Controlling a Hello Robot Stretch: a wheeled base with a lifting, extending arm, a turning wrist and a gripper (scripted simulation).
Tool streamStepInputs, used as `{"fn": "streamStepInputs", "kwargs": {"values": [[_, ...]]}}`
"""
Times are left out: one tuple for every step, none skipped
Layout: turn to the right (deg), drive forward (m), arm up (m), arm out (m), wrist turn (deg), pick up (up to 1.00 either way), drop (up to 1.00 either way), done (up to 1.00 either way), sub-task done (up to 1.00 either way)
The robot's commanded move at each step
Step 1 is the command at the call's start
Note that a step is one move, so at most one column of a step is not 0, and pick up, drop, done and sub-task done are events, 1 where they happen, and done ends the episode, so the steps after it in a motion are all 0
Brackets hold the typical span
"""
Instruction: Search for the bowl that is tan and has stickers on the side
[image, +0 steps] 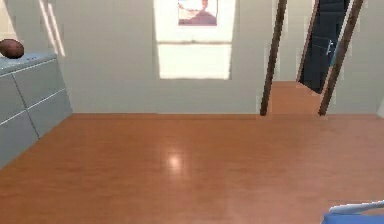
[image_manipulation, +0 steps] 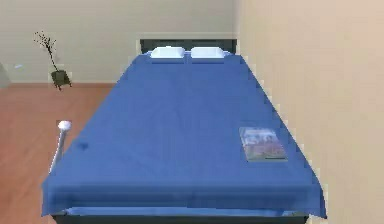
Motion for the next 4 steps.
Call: {"fn": "streamStepInputs", "kwargs": {"values": [[0.0, 1.0, 0.0, 0.0, 0.0, 0.0, 0.0, 0.0, 0.0], [42.0, 0.0, 0.0, 0.0, 0.0, 0.0, 0.0, 0.0, 0.0], [0.0, 0.05, 0.0, 0.0, 0.0, 0.0, 0.0, 0.0, 0.0], [3.0, 0.0, 0.0, 0.0, 0.0, 0.0, 0.0, 0.0, 0.0]]}}
